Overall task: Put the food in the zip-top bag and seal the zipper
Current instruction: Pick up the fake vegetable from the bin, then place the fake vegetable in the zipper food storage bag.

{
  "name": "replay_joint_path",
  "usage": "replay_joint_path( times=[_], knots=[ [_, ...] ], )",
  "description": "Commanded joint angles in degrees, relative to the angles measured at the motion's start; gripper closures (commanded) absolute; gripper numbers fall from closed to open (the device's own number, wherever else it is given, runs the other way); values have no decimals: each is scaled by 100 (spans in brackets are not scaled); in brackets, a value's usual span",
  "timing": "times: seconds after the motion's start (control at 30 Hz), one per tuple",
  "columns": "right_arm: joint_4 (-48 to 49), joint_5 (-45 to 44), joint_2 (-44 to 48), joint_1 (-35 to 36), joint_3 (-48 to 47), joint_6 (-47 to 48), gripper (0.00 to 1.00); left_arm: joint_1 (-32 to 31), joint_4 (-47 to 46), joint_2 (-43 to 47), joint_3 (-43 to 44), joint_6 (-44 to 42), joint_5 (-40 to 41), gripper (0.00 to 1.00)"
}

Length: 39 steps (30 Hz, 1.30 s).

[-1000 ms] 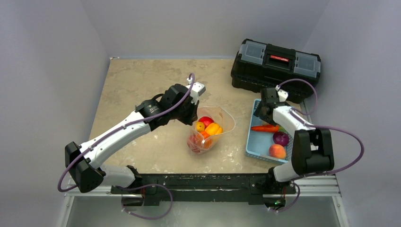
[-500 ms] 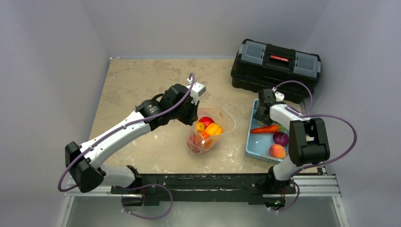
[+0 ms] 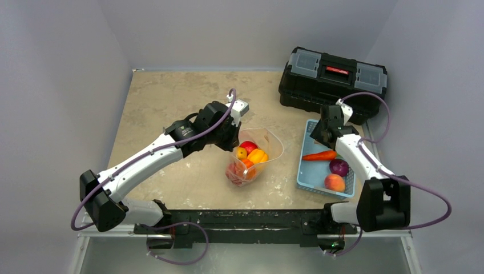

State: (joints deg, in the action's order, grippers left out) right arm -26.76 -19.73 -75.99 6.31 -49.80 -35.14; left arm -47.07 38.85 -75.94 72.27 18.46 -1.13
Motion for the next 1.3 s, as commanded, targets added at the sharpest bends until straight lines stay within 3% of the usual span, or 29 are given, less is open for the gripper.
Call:
replay_joint_path(
  times=[0.0, 0.13, 0.23, 0.3, 0.4, 0.6, 0.7, 0.8, 1.03, 1.27],
  knots=[
    [-310, 251, 526, -18, -212, 356, 93, -34, -89, 24, 121, 11, -12, 100],
    [-413, 717, 957, -16, -442, 582, 92, -31, -74, 28, 114, -18, 93, 100],
    [-155, 1873, 1516, 76, -492, 521, 93, -30, -104, 0, 125, 4, -46, 100],
    [351, 2412, 2080, 436, -405, 485, 90, -31, -117, -23, 138, 21, -132, 100],
    [739, 2497, 2631, 1276, -662, 638, 80, -27, -116, -43, 138, 26, -170, 100],
    [1057, 3123, 2317, 2408, -1271, 741, 78, -28, -95, -89, 117, 17, -29, 100],
    [1199, 2312, 2035, 3563, -1302, 835, 78, -34, -102, -112, 118, 26, -28, 100],
    [1141, 1583, 1807, 4161, -1305, 855, 78, -26, -106, -101, 121, 26, -48, 100],
    [235, 52, 1274, 4723, -1493, 885, 77, -30, -94, -89, 105, 9, 73, 100],
    [301, -338, 972, 4771, -1447, 714, 71, -34, -116, -90, 120, 16, -57, 100]
  ],
)
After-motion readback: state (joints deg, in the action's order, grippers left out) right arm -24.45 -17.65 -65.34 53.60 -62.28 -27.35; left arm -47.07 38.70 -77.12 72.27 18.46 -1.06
